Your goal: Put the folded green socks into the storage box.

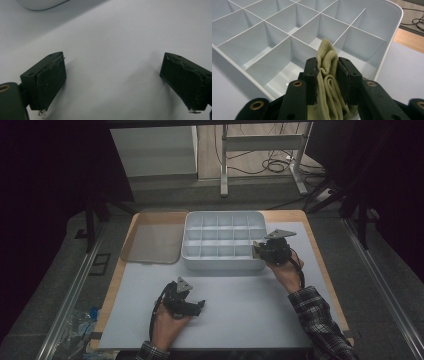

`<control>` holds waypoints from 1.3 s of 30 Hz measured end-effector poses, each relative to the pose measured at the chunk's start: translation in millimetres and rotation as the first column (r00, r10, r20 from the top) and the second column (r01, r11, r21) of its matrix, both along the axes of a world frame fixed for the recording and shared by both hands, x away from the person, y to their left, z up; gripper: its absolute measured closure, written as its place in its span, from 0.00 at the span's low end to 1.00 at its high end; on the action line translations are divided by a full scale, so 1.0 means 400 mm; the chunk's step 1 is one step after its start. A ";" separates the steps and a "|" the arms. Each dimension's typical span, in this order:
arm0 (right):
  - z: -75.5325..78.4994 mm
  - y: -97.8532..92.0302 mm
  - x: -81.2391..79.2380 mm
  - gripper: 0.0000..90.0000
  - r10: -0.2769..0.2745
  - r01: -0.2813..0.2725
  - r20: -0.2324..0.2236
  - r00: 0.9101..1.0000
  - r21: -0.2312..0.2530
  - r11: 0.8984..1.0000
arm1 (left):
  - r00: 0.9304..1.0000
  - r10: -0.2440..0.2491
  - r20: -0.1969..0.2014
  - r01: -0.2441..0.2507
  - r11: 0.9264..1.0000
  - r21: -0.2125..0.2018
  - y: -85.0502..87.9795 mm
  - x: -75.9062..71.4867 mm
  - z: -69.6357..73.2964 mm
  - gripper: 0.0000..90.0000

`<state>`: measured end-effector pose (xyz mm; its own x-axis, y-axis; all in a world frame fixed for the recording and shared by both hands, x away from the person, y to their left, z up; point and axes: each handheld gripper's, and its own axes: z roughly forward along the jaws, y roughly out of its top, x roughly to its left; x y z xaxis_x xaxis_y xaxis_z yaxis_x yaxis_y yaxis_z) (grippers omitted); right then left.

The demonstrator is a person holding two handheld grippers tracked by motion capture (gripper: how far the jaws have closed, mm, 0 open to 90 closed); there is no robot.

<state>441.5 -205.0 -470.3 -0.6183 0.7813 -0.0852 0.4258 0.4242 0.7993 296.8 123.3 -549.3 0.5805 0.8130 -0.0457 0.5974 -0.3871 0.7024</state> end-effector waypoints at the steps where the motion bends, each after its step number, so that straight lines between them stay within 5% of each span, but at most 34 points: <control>1: 0.001 0.000 -0.001 0.73 0.000 0.000 0.001 1.000 0.001 1.000 | 1.000 0.000 0.000 0.000 1.000 0.000 0.000 0.000 0.000 0.07; 16: 0.024 -0.011 -0.022 0.58 0.021 -0.021 0.014 1.000 0.021 1.000 | 1.000 -0.001 0.002 0.001 1.000 0.002 0.000 0.000 0.000 0.07; 39: 0.044 -0.002 -0.077 0.34 0.093 -0.093 -0.045 0.995 -0.002 0.996 | 1.000 0.000 0.000 0.000 1.000 0.001 0.000 0.000 0.000 0.07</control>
<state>410.7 -206.0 -452.9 -0.6914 0.7200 -0.0590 0.4194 0.4666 0.7787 296.9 123.3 -549.3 0.5807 0.8129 -0.0450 0.5970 -0.3876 0.7024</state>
